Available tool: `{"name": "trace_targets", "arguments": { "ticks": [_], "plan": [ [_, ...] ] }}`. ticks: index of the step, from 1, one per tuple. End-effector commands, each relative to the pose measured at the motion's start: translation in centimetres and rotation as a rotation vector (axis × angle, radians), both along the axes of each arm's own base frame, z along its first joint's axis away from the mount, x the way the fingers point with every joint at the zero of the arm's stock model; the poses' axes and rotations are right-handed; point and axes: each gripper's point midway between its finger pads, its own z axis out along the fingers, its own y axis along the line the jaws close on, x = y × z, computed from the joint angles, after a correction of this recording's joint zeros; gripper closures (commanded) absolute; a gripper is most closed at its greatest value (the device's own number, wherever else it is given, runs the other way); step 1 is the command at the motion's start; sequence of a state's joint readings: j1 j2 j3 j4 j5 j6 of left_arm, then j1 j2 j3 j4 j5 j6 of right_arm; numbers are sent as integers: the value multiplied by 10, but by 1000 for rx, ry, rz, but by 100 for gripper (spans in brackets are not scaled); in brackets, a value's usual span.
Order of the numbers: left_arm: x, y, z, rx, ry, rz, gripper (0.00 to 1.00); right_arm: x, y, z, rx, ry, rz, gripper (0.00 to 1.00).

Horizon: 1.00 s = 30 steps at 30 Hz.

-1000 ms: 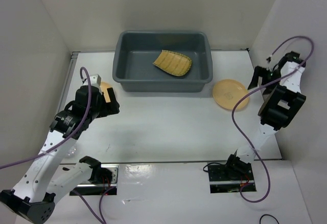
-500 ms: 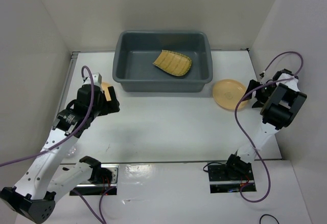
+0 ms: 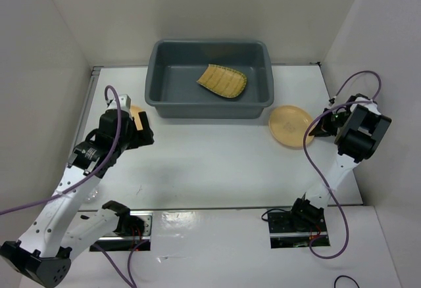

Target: Place the mixed dishes into the plastic bin

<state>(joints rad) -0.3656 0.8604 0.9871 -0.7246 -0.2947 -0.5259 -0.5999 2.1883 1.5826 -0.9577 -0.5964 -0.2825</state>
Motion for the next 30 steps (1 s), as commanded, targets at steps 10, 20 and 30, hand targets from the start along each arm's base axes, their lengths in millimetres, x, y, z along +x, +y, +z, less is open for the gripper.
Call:
{"name": "trace_targets", "arguments": {
  "ticks": [10,20,30],
  "plan": [
    [3,3,17,-10,-87,14,0,35,-33,224,-329,-516,-10,100],
    [0,4,19,-15,-99,14,0,59,68,403,-469,-1018,238,100],
    [9,-2,4,8,-36,-4,0,152,232,321,-230,-899,544,100]
  ]
}}
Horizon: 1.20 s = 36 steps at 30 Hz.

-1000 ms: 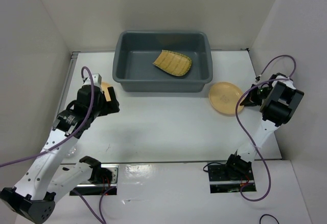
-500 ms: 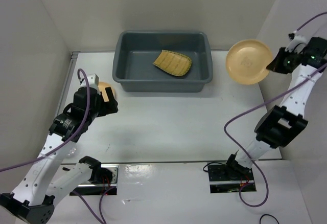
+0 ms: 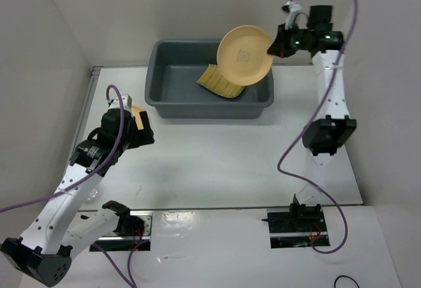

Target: Place the mixed dishes into the plastic bin

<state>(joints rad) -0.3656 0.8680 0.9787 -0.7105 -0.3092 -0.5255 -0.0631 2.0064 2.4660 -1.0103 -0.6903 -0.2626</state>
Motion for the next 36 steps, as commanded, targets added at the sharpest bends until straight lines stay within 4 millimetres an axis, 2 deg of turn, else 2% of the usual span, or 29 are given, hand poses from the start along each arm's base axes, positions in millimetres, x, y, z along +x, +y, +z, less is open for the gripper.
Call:
{"name": "trace_targets", "arguments": {
  "ticks": [1,2,3,4,5,6,7,10,11,12,13,14,15,16,18,19,23,24,26,28,30,33,36],
  "plan": [
    [6,-3,7,-1,-34,-15,0,24,29,-42,-17,101,3,100],
    [6,-3,7,-1,-34,-15,0,34,36,-40,-35,69,-3,100],
    [6,-3,7,-1,-34,-15,0,50,39,-64,-47,96,-9,100],
    [5,-5,7,-7,-32,-24,0,57,43,-63,-54,76,-12,100],
    [5,-5,7,-7,-32,-24,0,66,39,-73,-69,80,-34,100],
    [5,-5,7,-7,-32,-24,0,71,47,-81,-70,86,-21,100],
    [5,-5,7,-7,-32,-24,0,79,53,-101,-82,110,-20,100],
    [7,-6,1,1,-11,-24,0,97,60,-130,-121,117,-33,100],
    [7,-7,1,-5,-9,-31,0,103,61,-134,-113,112,-38,100],
    [9,-8,-4,2,10,-31,0,108,60,-125,-98,84,-62,100],
    [10,-10,-7,1,22,-38,0,118,62,-142,-85,101,-71,100],
    [12,-11,-12,8,42,-38,0,122,65,-144,-62,95,-74,100],
    [13,-11,-15,12,54,-38,0,127,59,-141,-33,91,-102,100],
    [13,-12,-18,15,62,-38,0,131,61,-157,-31,109,-94,100],
    [15,-12,-22,21,77,-38,0,134,61,-165,-32,116,-94,100],
    [15,-12,-24,24,87,-38,0,135,61,-181,-44,140,-89,100],
    [15,-14,-25,19,89,-45,0,136,59,-189,-50,152,-96,99],
    [16,-13,-24,18,87,-31,0,137,58,-196,-58,162,-105,99],
    [16,-12,-24,18,87,-31,0,136,56,-209,-67,193,-112,97],
    [14,-10,-26,27,93,-24,0,139,51,-216,-88,200,-141,91],
    [14,-10,-23,24,85,-24,0,140,49,-222,-96,208,-150,89],
    [14,-10,-23,24,85,-24,0,142,46,-220,-106,197,-168,85],
    [13,-10,-21,21,76,-24,0,142,44,-220,-106,201,-183,76]
  ]
}}
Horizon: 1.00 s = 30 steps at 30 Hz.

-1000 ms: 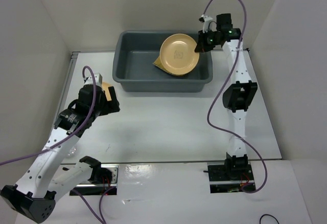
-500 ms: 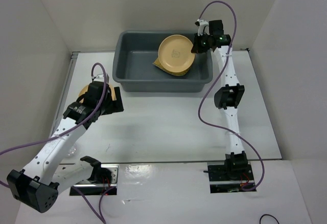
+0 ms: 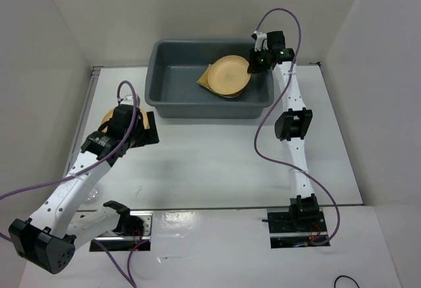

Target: Place the mixed dishes into the plastic bin

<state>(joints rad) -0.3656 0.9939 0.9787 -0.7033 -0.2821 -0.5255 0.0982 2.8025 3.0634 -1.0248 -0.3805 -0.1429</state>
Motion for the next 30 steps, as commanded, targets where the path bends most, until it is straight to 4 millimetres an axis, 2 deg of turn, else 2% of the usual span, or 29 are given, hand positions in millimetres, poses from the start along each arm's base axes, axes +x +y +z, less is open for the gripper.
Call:
{"name": "trace_targets", "arguments": {
  "ticks": [1,2,4,5,6,7,9,13,14,15,16,17,18,19,20,21,22,23,24,25,26,27,29,30],
  "plan": [
    [2,0,9,-6,-41,-4,0,10,-5,21,-4,-70,-31,69],
    [2,0,9,-6,-41,-4,0,10,-5,21,-4,-70,-31,65],
    [0,2,11,-6,-45,11,0,8,-7,33,-9,-85,-39,56],
    [0,6,14,-7,-60,36,0,5,-7,27,-12,-62,-39,54],
    [-1,9,13,0,-54,58,0,4,-10,34,-19,-69,-48,52],
    [0,14,20,0,-81,95,0,1,-10,36,-21,-60,-48,52],
    [-4,20,21,10,-83,126,0,-2,-16,43,-44,-59,-74,45],
    [-5,32,30,35,-125,170,0,-12,-30,84,-64,-98,-113,45],
    [0,33,38,26,-169,185,0,-20,-39,111,-50,-123,-139,45],
    [3,39,43,19,-197,247,0,-26,-45,122,-50,-128,-148,45],
    [4,44,45,-16,-223,299,0,-33,-50,124,-46,-107,-150,45],
    [9,47,50,-107,-266,394,0,-49,-51,158,-41,-149,-152,45],
    [10,42,44,-160,-271,377,0,-59,-51,168,-46,-154,-135,44],
    [20,35,52,-230,-320,363,0,-66,-57,170,-57,-144,-137,42],
    [23,39,48,-272,-317,395,0,-85,-59,203,-70,-199,-124,42],
    [25,34,45,-350,-305,415,0,-94,-58,217,-70,-224,-111,42],
    [27,36,28,-347,-239,454,0,-104,-59,222,-77,-220,-105,40],
    [30,48,21,-351,-207,520,0,-126,-60,254,-79,-278,-102,38],
    [35,53,1,-335,-127,564,0,-136,-61,266,-86,-303,-97,37],
    [36,56,-10,-337,-65,577,0,-146,-61,271,-86,-306,-97,34],
    [43,61,-11,-348,-46,597,0,-157,-62,280,-95,-319,-90,31],
    [51,78,-26,-341,2,644,0,-175,-65,303,-105,-372,-96,30],
    [66,87,-25,-326,13,650,0,-190,-70,309,-118,-379,-117,26],
    [85,95,-19,-319,10,661,0,-203,-70,318,-117,-397,-118,26]
  ]
}}
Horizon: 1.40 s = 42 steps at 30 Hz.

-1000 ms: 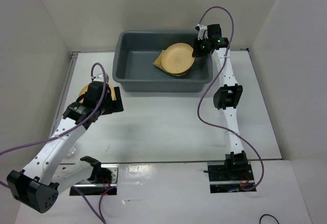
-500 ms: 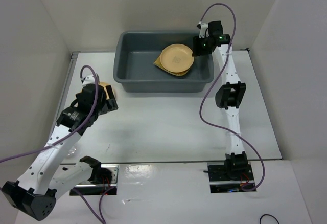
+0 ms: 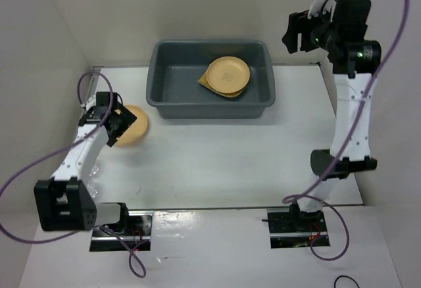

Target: Place the mixed dishes into the plastic bin

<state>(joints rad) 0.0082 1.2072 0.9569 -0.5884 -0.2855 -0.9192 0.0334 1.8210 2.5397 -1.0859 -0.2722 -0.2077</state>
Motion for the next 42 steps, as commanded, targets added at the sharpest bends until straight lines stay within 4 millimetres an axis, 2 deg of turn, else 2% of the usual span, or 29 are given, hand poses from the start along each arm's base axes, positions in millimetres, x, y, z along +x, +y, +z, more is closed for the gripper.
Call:
{"name": "trace_targets", "arguments": {
  "ticks": [1,2,3,4,5,8,9,12,16,17,21,26,28,35,38,40,41,42],
  "plan": [
    [44,8,26,-53,-51,-1,0,-26,-6,-1,-46,20,-16,24],
    [52,14,23,-71,-29,-12,0,-31,-10,0,-54,18,-35,21],
    [50,35,-9,-112,101,38,0,-39,-12,0,-66,19,-42,21],
    [64,43,1,-145,101,35,0,-42,-14,-2,-71,24,-52,21],
    [67,51,-25,-168,196,44,0,-44,-18,-1,-86,15,-64,20],
    [71,69,-31,-128,246,38,0,-53,-23,-4,-104,24,-81,20],
    [73,77,-31,-112,237,57,0,-52,-25,-12,-120,42,-87,20],
    [71,96,-36,-81,253,70,0,-56,-27,-12,-125,41,-99,19],
    [57,121,-64,-89,363,124,0,-52,-31,-10,-131,31,-116,19],
    [54,127,-65,-56,375,133,0,-52,-31,-6,-130,19,-117,19],
    [51,136,-73,-27,404,138,0,-45,-30,-11,-131,33,-116,18],
    [50,128,-98,-76,459,107,2,-39,-32,-18,-138,51,-125,18],
    [56,126,-104,-95,455,84,5,-39,-32,-18,-138,51,-125,18],
    [56,117,-126,-149,497,52,28,-39,-37,-18,-157,50,-148,15],
    [60,114,-128,-166,476,41,58,-39,-39,-18,-161,50,-156,15],
    [64,115,-125,-174,460,65,88,-38,-39,-21,-162,59,-156,13],
    [69,116,-119,-165,434,66,100,-38,-39,-21,-162,59,-156,13],
    [75,116,-109,-169,393,70,100,-38,-39,-24,-172,66,-151,13]
  ]
}}
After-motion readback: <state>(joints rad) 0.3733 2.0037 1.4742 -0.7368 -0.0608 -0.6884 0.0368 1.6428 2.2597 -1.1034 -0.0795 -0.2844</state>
